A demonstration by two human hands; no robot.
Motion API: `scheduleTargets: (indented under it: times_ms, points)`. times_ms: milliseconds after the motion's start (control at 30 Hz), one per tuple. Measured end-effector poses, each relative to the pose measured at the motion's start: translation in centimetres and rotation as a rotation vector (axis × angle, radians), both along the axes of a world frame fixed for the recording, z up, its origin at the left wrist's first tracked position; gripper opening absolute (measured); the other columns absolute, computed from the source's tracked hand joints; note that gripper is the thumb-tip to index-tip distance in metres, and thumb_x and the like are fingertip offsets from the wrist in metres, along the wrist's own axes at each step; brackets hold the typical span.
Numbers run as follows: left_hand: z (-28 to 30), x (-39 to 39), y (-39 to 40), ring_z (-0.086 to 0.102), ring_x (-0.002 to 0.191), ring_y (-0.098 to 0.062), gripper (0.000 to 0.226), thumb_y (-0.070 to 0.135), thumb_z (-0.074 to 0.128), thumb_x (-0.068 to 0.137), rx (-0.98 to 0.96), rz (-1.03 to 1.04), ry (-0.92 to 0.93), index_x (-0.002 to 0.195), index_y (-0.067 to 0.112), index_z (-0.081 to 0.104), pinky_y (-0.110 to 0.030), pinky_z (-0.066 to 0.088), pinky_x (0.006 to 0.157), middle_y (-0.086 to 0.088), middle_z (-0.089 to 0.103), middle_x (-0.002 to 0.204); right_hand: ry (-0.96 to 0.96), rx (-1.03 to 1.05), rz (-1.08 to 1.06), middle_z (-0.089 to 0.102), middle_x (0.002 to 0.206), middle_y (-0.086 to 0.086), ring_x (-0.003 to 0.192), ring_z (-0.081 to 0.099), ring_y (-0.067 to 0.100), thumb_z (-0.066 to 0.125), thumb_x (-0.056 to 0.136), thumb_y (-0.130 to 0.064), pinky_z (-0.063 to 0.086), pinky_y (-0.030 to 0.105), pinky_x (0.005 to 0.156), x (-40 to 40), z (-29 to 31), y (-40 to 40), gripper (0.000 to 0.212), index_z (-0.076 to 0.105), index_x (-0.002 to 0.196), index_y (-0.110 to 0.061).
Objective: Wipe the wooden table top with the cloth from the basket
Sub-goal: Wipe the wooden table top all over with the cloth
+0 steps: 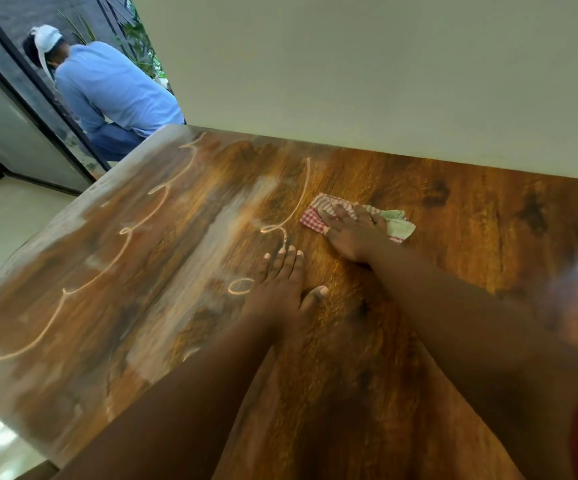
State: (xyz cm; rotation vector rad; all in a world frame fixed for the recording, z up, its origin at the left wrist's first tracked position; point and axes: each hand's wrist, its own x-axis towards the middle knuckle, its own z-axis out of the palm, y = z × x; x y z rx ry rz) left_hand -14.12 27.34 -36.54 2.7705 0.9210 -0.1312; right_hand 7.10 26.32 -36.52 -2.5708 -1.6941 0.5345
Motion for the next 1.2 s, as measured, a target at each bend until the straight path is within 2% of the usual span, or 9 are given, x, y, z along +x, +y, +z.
scheduleTargets:
  times_ms: [167, 300, 400, 600, 733, 867, 1000, 1067, 1200]
  points:
    - [-0.6, -2.1, 0.5, -0.028, 0.135, -0.009, 0.092, 0.077, -0.004, 0.082, 0.012, -0.085, -0.006, 0.152, 0.018, -0.008, -0.021, -0.038, 0.096, -0.004, -0.011, 0.16, -0.016, 0.016, -0.072, -0.008, 0.16, -0.007, 0.145, -0.011, 0.027, 0.011, 0.1, -0.05, -0.008, 0.053, 0.111, -1.5, -0.2, 0.0, 0.051, -0.004, 0.148, -0.047]
    - [-0.3, -2.8, 2.0, -0.019, 0.143, -0.015, 0.095, 0.075, -0.007, 0.08, 0.011, -0.083, -0.017, 0.153, 0.015, -0.005, -0.031, -0.027, 0.109, -0.008, -0.008, 0.161, -0.043, 0.029, -0.017, -0.01, 0.16, -0.008, 0.145, -0.012, 0.025, 0.009, 0.099, -0.054, -0.009, 0.051, 0.111, -6.0, -0.9, -4.2, 0.051, -0.008, 0.146, -0.049]
    - [0.5, -3.1, 3.2, -0.015, 0.146, -0.018, 0.083, 0.068, 0.002, 0.09, 0.038, -0.059, -0.014, 0.153, 0.015, -0.005, -0.038, -0.018, 0.116, -0.007, -0.007, 0.161, -0.055, 0.033, 0.01, -0.01, 0.159, -0.011, 0.145, -0.012, 0.022, 0.008, 0.097, -0.058, -0.008, 0.051, 0.111, -8.7, -1.5, -7.6, 0.05, -0.01, 0.144, -0.053]
    - [0.6, -5.7, 4.0, -0.012, 0.147, -0.02, 0.089, 0.07, -0.005, 0.084, 0.03, -0.169, -0.011, 0.154, 0.014, -0.002, -0.04, -0.016, 0.117, -0.008, -0.004, 0.161, -0.037, -0.033, -0.103, -0.01, 0.16, -0.01, 0.145, -0.012, 0.023, 0.006, 0.098, -0.057, -0.008, 0.051, 0.112, -7.6, -0.6, -5.0, 0.051, -0.007, 0.146, -0.051]
    - [0.6, -7.7, 4.5, -0.014, 0.147, -0.021, 0.076, 0.061, 0.005, 0.095, 0.011, -0.204, 0.015, 0.154, 0.014, -0.002, -0.04, -0.015, 0.117, -0.008, -0.006, 0.161, -0.025, -0.029, -0.201, -0.01, 0.16, -0.008, 0.145, -0.015, 0.025, 0.009, 0.099, -0.055, -0.011, 0.052, 0.111, -10.0, -0.3, -4.7, 0.051, -0.007, 0.147, -0.048]
    - [1.3, -8.6, 5.2, -0.013, 0.147, -0.02, 0.065, 0.05, 0.011, 0.101, 0.011, -0.186, 0.0, 0.154, 0.013, 0.001, -0.036, -0.018, 0.116, -0.008, -0.005, 0.162, 0.016, 0.048, -0.082, -0.014, 0.158, -0.006, 0.141, -0.023, 0.024, 0.005, 0.097, -0.06, -0.02, 0.048, 0.107, -17.8, -0.7, -10.6, 0.05, -0.017, 0.141, -0.055]
    - [1.3, -8.8, 5.5, -0.013, 0.147, -0.021, 0.062, 0.046, 0.011, 0.102, 0.006, -0.214, 0.017, 0.154, 0.013, 0.001, -0.035, -0.018, 0.115, -0.008, -0.004, 0.162, 0.083, 0.053, 0.047, -0.016, 0.155, -0.015, 0.134, -0.039, 0.013, -0.006, 0.09, -0.065, -0.033, 0.037, 0.101, -24.4, -1.0, -16.8, 0.049, -0.02, 0.137, -0.06]
    - [1.0, -8.8, 5.5, -0.013, 0.147, -0.021, 0.062, 0.045, 0.011, 0.102, 0.011, -0.237, 0.03, 0.154, 0.013, 0.001, -0.036, -0.018, 0.114, -0.007, -0.004, 0.162, 0.066, 0.04, 0.032, -0.017, 0.154, -0.018, 0.135, -0.037, 0.011, -0.006, 0.09, -0.064, -0.032, 0.036, 0.102, -24.4, -0.8, -16.9, 0.047, -0.022, 0.135, -0.063]
    - [0.9, -8.2, 5.9, -0.011, 0.148, -0.022, 0.061, 0.043, 0.013, 0.103, 0.014, -0.245, 0.051, 0.154, 0.013, 0.001, -0.038, -0.015, 0.117, -0.008, -0.003, 0.162, -0.015, 0.057, -0.071, -0.016, 0.155, -0.013, 0.14, -0.025, 0.018, 0.002, 0.095, -0.058, -0.021, 0.044, 0.109, -20.8, -0.8, -12.6, 0.046, -0.025, 0.133, -0.061]
